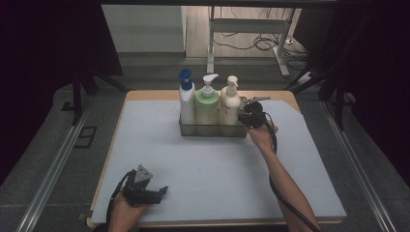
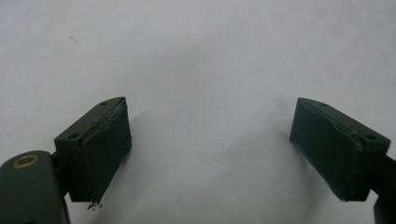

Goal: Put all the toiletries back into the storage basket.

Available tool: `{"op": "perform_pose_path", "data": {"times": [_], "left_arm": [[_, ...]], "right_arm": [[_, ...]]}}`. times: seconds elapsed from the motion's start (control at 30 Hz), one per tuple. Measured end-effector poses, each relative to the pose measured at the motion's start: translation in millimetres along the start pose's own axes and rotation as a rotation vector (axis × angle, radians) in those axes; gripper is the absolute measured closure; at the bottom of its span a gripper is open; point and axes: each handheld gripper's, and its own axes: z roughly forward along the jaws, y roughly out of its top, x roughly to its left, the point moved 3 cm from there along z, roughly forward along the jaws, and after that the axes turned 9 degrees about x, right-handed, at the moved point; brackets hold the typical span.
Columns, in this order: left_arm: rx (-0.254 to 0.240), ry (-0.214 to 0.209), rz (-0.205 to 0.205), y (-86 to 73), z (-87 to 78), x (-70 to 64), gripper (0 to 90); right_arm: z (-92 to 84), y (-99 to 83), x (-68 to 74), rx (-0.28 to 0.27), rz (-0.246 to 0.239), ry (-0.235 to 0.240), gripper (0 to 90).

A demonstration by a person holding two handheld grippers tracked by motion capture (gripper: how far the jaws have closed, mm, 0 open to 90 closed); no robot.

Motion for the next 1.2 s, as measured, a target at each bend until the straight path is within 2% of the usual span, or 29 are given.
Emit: {"op": "perform_pose_path", "data": {"times": [0.47,0.77,1.03,1.2], "left_arm": [[0.0,0.0,0.0,0.0,0.0,0.0,12.3],[0.001,-0.001,0.0,0.1,0.0,0.1,12.3],[-0.002,-0.002,-0.004,0.3,0.3,-0.2,12.3],[-0.001,-0.002,-0.002,0.2,0.2,-0.1,12.2]], "right_arm": [[4.2,1.4,15.4,0.006,-0.028,0.016,89.7],[-0.7,-2.1,18.1,0.003,-0.02,0.018,89.8],[-4.2,-1.8,22.7,0.005,-0.041,0.003,89.8],[-3.9,-2.7,21.0,0.0,-0.037,0.014,89.3]]}}
